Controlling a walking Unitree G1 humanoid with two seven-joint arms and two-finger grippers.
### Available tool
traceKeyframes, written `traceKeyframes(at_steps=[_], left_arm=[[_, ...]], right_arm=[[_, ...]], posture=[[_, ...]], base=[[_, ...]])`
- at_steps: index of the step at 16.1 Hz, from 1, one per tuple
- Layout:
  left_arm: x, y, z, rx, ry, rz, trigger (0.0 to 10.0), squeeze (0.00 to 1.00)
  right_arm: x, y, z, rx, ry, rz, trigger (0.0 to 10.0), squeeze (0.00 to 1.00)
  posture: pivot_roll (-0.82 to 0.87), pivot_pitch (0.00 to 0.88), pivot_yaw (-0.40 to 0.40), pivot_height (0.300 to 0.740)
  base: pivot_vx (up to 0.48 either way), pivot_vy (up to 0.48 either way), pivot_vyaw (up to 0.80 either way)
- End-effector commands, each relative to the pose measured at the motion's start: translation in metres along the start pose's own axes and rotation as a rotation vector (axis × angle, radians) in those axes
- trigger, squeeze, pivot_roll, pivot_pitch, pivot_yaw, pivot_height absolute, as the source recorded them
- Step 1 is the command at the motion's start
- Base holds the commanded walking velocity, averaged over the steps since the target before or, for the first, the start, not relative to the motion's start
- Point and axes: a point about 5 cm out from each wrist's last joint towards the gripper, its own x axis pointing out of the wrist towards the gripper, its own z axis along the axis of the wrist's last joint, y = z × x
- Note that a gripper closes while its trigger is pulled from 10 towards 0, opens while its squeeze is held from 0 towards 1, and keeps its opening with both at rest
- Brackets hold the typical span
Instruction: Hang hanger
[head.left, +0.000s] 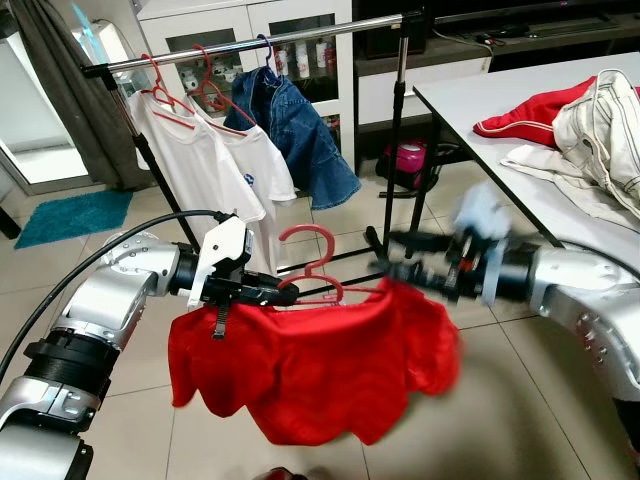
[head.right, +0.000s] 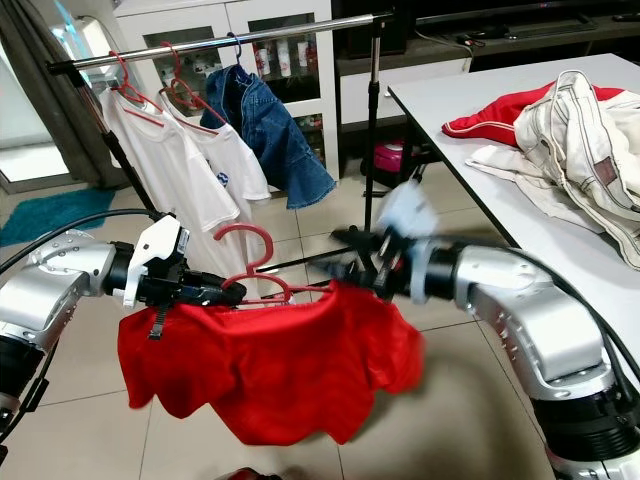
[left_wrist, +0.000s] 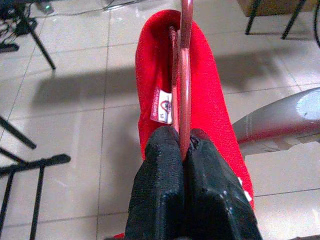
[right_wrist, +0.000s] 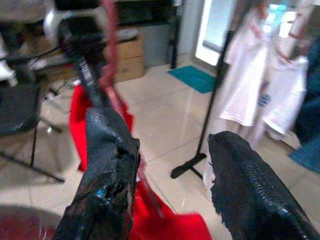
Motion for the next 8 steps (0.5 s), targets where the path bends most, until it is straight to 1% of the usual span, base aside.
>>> traceKeyframes(at_steps=[1, 2, 4, 6, 7, 8], left_arm=[[-0.004, 0.000, 0.012, 0.054, -0.006, -0.016, 0.0, 0.00], [-0.002, -0.001, 0.015, 0.078, 0.006, -0.032, 0.0, 0.00], [0.001, -0.002, 0.018, 0.095, 0.011, -0.039, 0.0, 0.00], [0.005, -0.002, 0.021, 0.110, 0.008, -0.046, 0.0, 0.00], [0.005, -0.002, 0.021, 0.111, 0.005, -0.044, 0.0, 0.00], [0.005, -0.002, 0.022, 0.114, -0.001, -0.040, 0.0, 0.00]], right_arm=[[0.010, 0.009, 0.002, -0.066, -0.003, 0.059, 10.0, 0.00], [0.016, 0.013, 0.003, -0.092, -0.006, 0.084, 10.0, 0.00], [0.023, 0.017, 0.004, -0.105, -0.017, 0.116, 10.0, 0.00], [0.033, 0.026, 0.004, -0.134, -0.027, 0.185, 10.0, 0.00], [0.036, 0.029, 0.004, -0.132, -0.030, 0.209, 10.0, 0.00], [0.040, 0.033, 0.003, -0.117, -0.029, 0.238, 7.3, 0.00]], posture=[[-0.16, 0.000, 0.150, 0.719], [-0.16, 0.000, 0.148, 0.719], [-0.16, 0.000, 0.148, 0.719], [-0.16, 0.000, 0.146, 0.719], [-0.16, 0.000, 0.143, 0.719], [-0.16, 0.000, 0.143, 0.719]], base=[[0.000, 0.000, 0.00], [0.000, 0.000, 0.00], [0.000, 0.000, 0.00], [0.000, 0.000, 0.00], [0.000, 0.000, 0.00], [0.000, 0.000, 0.00]])
